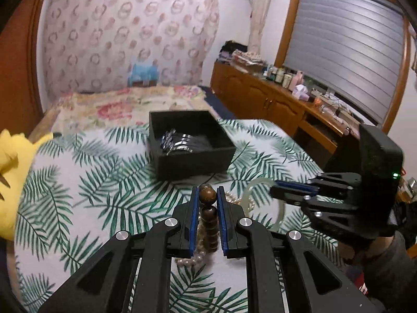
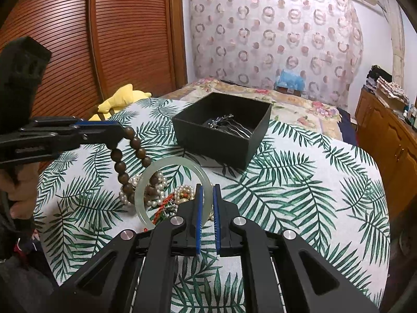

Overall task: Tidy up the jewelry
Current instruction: 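Lift the bead bracelet with the left gripper and lower it into the box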

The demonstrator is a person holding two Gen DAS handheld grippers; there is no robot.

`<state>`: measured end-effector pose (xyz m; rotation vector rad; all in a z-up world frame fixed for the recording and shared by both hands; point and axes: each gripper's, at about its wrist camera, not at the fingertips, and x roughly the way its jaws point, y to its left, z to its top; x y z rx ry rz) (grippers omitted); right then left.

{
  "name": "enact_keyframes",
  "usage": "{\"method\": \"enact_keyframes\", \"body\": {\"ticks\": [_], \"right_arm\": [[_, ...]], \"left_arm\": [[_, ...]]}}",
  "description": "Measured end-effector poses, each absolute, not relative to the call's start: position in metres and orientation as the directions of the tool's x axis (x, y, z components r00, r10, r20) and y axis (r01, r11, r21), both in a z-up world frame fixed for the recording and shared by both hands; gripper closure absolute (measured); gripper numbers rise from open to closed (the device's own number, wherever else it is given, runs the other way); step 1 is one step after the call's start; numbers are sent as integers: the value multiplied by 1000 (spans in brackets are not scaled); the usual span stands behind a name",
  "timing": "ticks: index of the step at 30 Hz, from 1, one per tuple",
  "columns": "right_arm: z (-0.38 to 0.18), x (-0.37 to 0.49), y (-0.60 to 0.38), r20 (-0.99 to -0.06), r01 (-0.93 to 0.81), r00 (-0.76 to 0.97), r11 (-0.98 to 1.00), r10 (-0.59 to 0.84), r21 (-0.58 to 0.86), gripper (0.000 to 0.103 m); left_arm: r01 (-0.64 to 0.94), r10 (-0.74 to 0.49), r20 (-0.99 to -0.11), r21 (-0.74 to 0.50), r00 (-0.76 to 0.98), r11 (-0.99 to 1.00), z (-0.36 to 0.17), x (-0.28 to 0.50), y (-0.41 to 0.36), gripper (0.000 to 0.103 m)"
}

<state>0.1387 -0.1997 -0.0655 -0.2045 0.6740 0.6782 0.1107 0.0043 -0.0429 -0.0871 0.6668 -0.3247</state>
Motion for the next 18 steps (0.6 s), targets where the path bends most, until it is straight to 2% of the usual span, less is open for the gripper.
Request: {"method": "enact_keyframes", "body": {"ticks": [8, 18], "right_arm": [[-58, 153, -191, -641, -649, 577, 761, 506, 17, 94], [-42, 188, -183, -642, -652, 571, 758, 511, 24, 94]], "left_arm": [[283, -309, -558, -135, 771, 950, -20, 111, 4, 91], [292, -309, -554, -122, 773, 949, -1, 141, 6, 91]]}}
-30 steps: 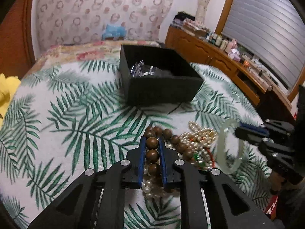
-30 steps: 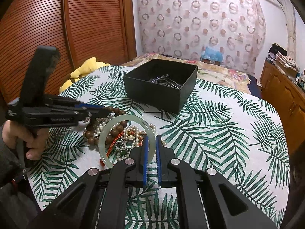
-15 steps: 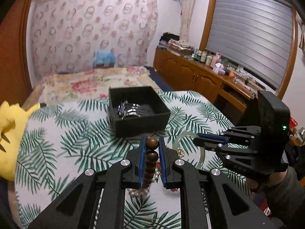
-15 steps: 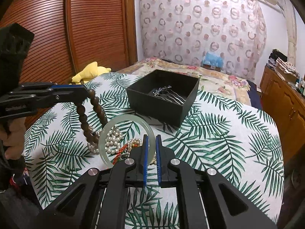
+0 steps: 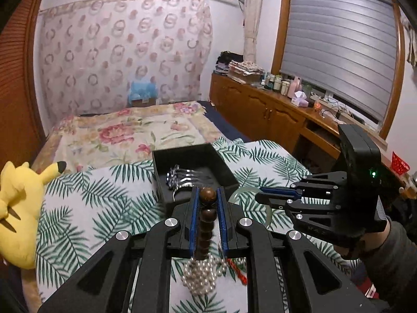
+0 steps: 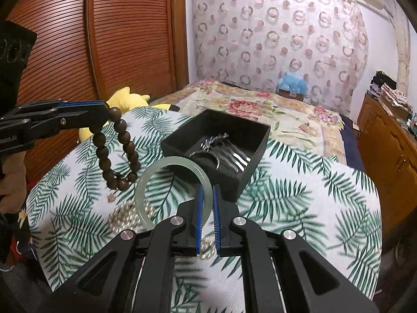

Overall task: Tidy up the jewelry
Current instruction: 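Lift the bead bracelet with the left gripper and lower it into the box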

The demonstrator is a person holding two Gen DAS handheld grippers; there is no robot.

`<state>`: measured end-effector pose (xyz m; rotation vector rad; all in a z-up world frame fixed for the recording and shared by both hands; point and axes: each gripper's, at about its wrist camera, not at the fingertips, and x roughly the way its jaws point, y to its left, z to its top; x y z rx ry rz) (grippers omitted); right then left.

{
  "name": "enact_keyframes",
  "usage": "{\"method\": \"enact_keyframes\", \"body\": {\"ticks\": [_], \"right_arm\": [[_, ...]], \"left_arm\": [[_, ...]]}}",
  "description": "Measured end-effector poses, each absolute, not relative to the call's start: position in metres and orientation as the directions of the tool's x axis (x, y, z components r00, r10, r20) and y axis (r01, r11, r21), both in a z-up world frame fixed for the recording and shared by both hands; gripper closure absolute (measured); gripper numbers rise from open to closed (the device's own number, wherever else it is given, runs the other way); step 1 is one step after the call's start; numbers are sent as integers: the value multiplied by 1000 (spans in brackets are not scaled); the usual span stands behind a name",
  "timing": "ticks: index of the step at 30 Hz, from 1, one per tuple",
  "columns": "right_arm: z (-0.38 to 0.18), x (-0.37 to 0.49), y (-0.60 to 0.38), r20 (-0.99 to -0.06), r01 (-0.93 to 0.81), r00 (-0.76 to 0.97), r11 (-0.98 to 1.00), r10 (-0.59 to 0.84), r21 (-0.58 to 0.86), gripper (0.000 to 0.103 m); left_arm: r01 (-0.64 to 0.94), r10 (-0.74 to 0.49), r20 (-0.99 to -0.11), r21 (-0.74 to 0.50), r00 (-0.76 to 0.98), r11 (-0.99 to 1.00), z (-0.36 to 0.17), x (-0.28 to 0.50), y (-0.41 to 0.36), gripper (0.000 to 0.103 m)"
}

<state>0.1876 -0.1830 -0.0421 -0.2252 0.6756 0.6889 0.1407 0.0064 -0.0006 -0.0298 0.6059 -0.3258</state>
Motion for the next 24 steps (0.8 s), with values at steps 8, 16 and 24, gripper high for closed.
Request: {"method": "enact_keyframes", "body": {"ticks": [8, 16, 24], "right_arm": [[-28, 235, -174, -646, -649, 571, 760, 507, 24, 94], [-35, 278, -159, -670, -654, 559, 757, 489, 7, 94], [-55, 303, -150, -695, -664, 534, 747, 483, 9, 94]], "left_arm": [[296, -317, -555, -131, 769, 946, 15, 174, 10, 91], [287, -309, -571, -130, 761, 949, 20, 209, 13, 91], [279, -300, -589, -130, 750, 951, 15, 235, 15, 91]]}}
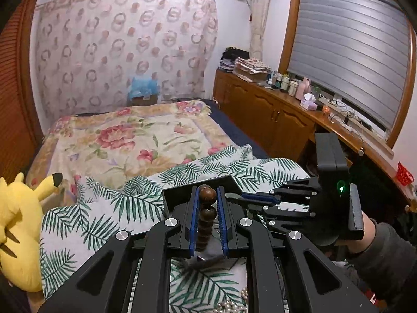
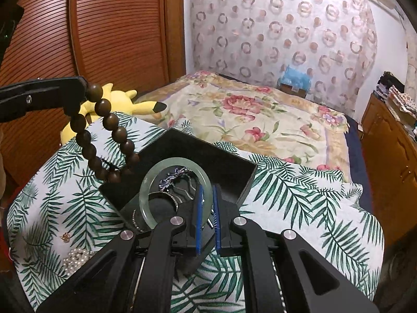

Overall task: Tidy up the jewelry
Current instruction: 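Lift the bead bracelet with the left gripper and lower it into the box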

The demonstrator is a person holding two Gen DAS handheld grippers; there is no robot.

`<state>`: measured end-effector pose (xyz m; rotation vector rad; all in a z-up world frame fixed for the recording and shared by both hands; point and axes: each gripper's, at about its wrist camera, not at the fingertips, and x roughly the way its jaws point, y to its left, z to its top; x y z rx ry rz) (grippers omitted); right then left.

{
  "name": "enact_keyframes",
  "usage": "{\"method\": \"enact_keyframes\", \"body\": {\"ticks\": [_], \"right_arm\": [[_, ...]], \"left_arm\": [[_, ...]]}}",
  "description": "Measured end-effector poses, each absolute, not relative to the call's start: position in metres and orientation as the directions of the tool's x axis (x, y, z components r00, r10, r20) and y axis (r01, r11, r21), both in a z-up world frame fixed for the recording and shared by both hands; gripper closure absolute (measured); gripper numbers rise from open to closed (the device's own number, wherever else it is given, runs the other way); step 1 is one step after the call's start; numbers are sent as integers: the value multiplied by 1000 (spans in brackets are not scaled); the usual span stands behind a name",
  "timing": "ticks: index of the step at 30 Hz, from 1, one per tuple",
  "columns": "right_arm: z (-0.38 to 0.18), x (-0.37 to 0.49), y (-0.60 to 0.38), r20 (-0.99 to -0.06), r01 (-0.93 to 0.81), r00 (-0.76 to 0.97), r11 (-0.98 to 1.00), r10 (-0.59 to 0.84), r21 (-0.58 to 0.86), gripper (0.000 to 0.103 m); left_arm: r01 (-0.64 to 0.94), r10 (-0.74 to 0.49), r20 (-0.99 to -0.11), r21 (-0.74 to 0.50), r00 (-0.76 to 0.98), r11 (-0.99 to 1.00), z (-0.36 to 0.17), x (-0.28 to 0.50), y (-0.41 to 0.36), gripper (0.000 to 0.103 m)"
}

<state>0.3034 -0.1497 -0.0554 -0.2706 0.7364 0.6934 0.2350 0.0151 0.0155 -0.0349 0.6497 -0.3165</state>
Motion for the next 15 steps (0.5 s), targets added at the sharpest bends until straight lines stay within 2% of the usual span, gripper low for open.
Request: {"method": "enact_keyframes", "body": {"ticks": [15], "right_arm": [[-68, 301, -139, -723, -693, 488, 721, 490, 21, 90]], "left_arm": [[285, -292, -640, -118, 711, 951, -7, 269, 9, 91]]}}
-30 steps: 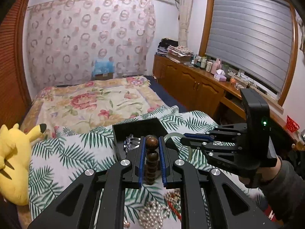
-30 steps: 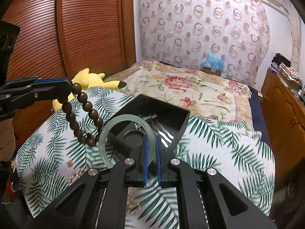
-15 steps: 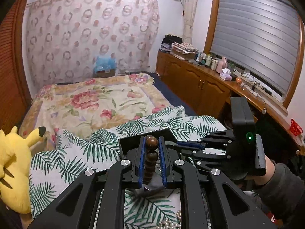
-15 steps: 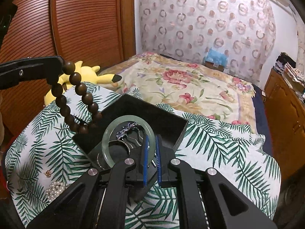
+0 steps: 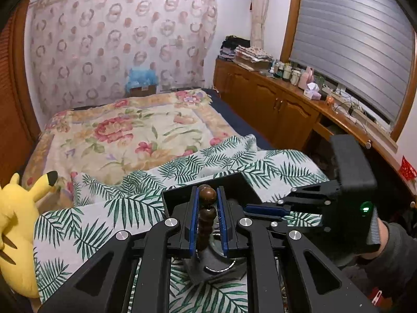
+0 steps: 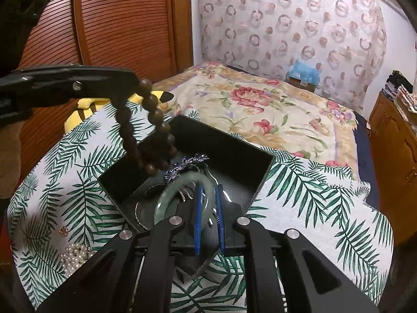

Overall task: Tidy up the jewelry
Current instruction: 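Lift the bead bracelet with the left gripper and lower it into the box, then release the bead bracelet in the box and withdraw the left gripper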

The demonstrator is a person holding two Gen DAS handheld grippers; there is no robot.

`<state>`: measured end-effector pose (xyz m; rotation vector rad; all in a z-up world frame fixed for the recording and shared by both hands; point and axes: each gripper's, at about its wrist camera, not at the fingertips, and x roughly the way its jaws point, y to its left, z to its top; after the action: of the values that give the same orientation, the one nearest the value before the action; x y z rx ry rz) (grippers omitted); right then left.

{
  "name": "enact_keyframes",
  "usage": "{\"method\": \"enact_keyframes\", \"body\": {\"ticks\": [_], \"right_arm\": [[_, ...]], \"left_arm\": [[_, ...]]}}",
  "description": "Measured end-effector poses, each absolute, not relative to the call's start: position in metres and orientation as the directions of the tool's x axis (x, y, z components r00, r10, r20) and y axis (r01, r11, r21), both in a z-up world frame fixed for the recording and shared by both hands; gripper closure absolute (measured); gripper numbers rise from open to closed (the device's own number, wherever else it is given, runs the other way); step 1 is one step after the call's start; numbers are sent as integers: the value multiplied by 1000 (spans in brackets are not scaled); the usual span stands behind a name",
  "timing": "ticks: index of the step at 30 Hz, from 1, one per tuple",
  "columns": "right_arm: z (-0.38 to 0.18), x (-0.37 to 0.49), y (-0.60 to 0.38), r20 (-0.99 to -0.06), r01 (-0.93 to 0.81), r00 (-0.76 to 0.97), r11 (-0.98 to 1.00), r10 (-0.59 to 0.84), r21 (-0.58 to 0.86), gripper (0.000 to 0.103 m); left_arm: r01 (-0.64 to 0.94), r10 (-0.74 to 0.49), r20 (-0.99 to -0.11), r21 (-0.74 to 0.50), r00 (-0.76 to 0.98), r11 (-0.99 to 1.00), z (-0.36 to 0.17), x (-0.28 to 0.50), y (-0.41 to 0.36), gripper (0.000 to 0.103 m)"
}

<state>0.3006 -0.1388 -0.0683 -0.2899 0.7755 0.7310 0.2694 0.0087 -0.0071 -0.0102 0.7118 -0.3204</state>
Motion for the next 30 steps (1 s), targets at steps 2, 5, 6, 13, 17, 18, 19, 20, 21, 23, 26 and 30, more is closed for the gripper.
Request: {"method": "enact_keyframes", "body": {"ticks": [2, 5, 6, 13, 17, 18, 19, 20, 21, 23, 26, 30], "right_arm": [[-68, 300, -140, -720, -690, 490, 723, 491, 23, 90], [-65, 298, -145, -713, -683, 499, 730, 492, 25, 90], [-64, 298, -147, -710, -679, 503, 733, 493, 28, 90], [-59, 290, -160, -698, -658, 520, 752, 491, 38, 90], [-53, 282, -171, -680, -645, 535, 762, 502, 56, 90], [-52, 280, -174, -677, -642, 535, 765, 505, 62, 90], [-51, 276, -178, -675, -638, 538, 768, 505, 66, 90], [-51, 272, -181, -675, -636, 538, 769, 505, 68, 90], [-51, 269, -184, -675, -635, 538, 769, 506, 70, 90], [-53, 261, -190, -678, -637, 531, 767, 509, 76, 90], [-59, 249, -196, -694, -641, 515, 764, 503, 79, 90], [-74, 231, -199, -719, -649, 487, 757, 496, 83, 90]], "left_arm": [[286, -295, -645, -122, 705, 950, -9, 273, 10, 91], [289, -300, -652, -127, 697, 949, -11, 277, 8, 91], [290, -301, -653, -129, 694, 948, -11, 278, 7, 91], [303, -291, -648, -97, 704, 948, -6, 280, -1, 91], [292, -283, -643, -96, 711, 952, -4, 275, 1, 81], [290, -281, -643, -96, 712, 952, -4, 273, 2, 79], [288, -280, -645, -96, 711, 953, -5, 269, 3, 79], [287, -279, -647, -97, 710, 953, -7, 266, 5, 79], [282, -277, -650, -100, 708, 954, -9, 261, 8, 78], [274, -273, -656, -104, 703, 956, -14, 252, 11, 77], [253, -259, -672, -109, 694, 961, -23, 240, 18, 74], [232, -233, -705, -98, 670, 968, -42, 220, 24, 74]]}}
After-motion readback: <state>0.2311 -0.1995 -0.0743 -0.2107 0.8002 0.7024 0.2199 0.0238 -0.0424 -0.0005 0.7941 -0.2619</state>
